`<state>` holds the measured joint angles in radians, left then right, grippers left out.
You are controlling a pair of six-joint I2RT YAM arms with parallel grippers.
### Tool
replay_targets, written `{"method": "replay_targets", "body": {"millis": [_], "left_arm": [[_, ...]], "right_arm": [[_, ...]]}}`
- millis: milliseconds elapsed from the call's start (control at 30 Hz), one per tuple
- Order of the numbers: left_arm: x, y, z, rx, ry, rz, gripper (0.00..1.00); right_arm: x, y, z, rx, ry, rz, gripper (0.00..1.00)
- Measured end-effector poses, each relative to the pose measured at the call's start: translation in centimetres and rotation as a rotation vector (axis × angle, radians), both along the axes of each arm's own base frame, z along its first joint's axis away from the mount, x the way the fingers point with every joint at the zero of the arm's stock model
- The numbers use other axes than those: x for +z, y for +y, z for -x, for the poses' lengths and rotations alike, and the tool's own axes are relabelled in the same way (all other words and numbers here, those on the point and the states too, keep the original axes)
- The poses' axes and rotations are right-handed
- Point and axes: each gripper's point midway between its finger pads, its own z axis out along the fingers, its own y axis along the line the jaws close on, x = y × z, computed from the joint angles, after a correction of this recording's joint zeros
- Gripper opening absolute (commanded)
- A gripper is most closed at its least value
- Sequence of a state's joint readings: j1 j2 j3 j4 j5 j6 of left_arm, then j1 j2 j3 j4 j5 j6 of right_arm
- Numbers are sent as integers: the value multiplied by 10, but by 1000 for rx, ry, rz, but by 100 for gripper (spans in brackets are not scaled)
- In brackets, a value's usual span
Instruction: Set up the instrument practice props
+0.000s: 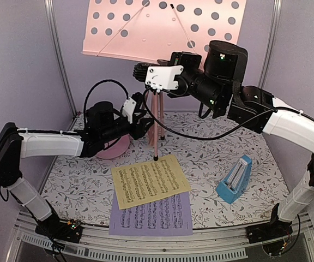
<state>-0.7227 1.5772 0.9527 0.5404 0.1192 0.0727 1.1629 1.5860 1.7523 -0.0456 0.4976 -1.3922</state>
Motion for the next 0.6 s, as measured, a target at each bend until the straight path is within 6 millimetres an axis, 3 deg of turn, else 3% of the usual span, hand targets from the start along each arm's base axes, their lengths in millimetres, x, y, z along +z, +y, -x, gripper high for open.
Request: {"method": "replay_targets", "body": {"millis": [267, 600], "left_arm": [[-8, -28, -30, -10, 36, -7, 74], [-12, -64, -57, -63, 29, 15, 72]], "right_arm": [[1, -23, -30, -83, -8, 10, 0], [-20, -60, -70, -167, 63, 8, 0]]}}
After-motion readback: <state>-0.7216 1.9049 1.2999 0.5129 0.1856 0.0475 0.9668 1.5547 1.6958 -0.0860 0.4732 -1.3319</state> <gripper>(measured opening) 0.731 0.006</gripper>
